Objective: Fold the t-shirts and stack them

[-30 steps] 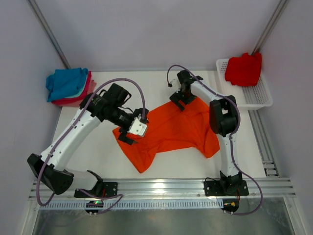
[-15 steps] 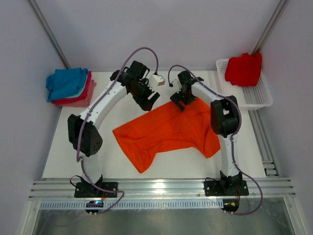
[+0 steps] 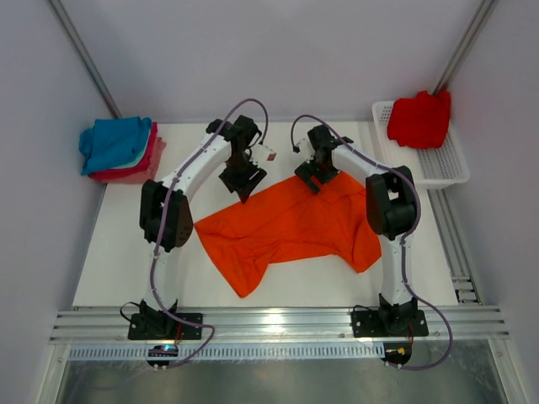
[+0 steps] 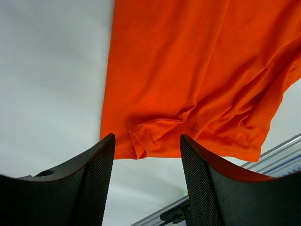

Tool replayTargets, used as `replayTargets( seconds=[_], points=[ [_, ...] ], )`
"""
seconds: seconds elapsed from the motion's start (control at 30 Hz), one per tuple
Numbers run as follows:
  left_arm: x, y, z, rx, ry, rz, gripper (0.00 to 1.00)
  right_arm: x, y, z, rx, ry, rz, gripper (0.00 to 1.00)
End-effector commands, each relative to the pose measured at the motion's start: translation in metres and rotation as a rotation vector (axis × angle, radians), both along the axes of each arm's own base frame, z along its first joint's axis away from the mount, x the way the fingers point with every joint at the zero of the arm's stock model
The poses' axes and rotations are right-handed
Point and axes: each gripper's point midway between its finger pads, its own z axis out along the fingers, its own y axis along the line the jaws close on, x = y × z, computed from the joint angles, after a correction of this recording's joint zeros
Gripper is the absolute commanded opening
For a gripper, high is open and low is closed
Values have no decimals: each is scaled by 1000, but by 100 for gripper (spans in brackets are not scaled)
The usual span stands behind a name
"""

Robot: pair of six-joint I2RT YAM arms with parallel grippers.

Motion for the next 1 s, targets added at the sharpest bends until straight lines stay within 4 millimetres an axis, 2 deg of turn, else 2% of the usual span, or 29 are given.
replayTargets(
  seconds=[0.0,0.17,0.2,0.3,0.43,0.57,0.6,0.7,0.83,0.97],
  points=[
    [-31,20,-1,68,163,5,59,-1,-7,10,-12,-13,-23,99],
    [-54,-2,8,-86,321,-77,58,9,-4,11,-10,-30,-35,99],
    [-61,-12,11,-159,364,-85,58,10,-4,10,-11,-29,-40,99],
    [-67,-23,11,-268,451,-67,57,15,-2,10,-3,-31,-53,99],
    [-66,-24,-5,-285,525,-51,53,18,-1,11,0,-32,-61,99],
    [-63,-20,-17,-260,518,-73,53,20,-3,13,-7,-42,-69,99],
    [-61,-19,-20,-257,515,-74,54,20,-3,14,-7,-42,-72,99],
    [-59,-19,-28,-254,514,-76,80,20,-4,16,-8,-44,-86,99],
    [-50,-9,-45,-179,456,-55,82,18,-6,15,-9,-38,-100,99],
    [-45,-2,-54,-130,443,-39,82,18,-7,15,-14,-38,-102,99]
  ],
)
